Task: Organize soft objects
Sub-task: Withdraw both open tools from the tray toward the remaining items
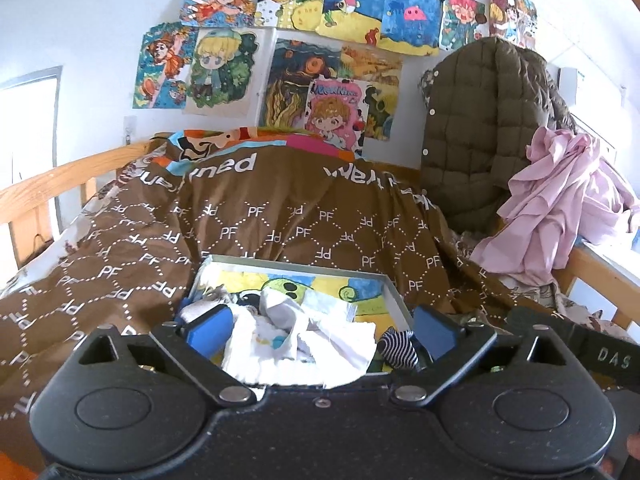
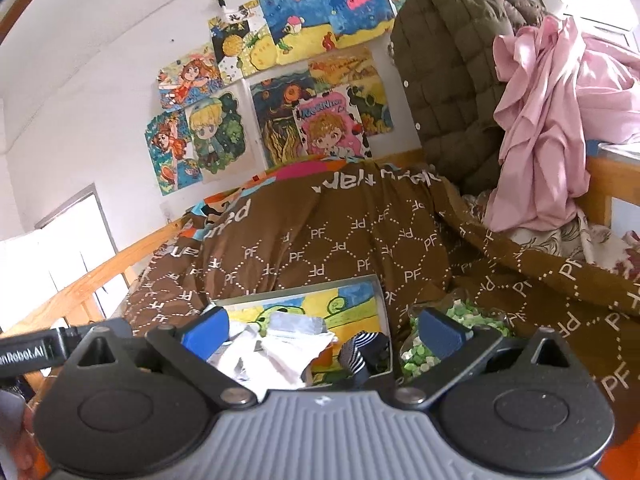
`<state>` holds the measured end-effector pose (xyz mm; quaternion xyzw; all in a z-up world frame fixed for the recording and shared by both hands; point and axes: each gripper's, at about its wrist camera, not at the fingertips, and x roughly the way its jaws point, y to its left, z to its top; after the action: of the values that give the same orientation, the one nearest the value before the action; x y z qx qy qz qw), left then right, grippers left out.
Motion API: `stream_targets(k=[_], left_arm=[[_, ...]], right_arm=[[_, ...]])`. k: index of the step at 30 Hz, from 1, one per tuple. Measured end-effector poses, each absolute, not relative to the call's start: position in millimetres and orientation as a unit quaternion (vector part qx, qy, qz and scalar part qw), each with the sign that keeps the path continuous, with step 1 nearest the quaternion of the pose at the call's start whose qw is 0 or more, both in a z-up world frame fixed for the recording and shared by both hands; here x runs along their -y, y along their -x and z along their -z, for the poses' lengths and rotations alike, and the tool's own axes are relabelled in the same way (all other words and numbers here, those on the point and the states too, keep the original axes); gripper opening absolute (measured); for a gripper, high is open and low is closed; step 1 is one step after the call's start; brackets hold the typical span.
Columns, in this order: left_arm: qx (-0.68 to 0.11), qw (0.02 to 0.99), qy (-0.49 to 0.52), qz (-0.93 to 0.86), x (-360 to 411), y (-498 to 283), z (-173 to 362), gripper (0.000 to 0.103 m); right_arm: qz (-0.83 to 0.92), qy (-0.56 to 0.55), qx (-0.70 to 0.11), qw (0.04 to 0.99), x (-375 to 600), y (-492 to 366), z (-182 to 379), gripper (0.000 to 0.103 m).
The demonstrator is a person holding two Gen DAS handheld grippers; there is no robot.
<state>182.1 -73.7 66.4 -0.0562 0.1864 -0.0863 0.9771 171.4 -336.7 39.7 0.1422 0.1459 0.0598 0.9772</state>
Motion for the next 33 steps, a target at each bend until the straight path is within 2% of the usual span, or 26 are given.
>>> stream_targets(k=[12,18,25,33], left_arm=[[-0.177,0.981,0.031,0.079,48,-124,-68,0.102],[-0.199,0.976,0.01,0.088,37,-105,-73,0.102],[-0.222,0.971,-0.009,0.083,17,-100,-74,0.102],[-0.271,0.957,-0.065,0.079,-11,-117,-47,0.102]], right_arm=[[-0.066,-0.108,-0.169,0.978,300,-120,-54,0.103],[-0.07,-0.086,-0.163,0.98,282,-104,-64,0.103],[-0.078,-0.049,-0.162,0.982,270,-98,-53,0.103],[-0.109,-0.002,-0.194,0.975,249,-112,-36,0.103]])
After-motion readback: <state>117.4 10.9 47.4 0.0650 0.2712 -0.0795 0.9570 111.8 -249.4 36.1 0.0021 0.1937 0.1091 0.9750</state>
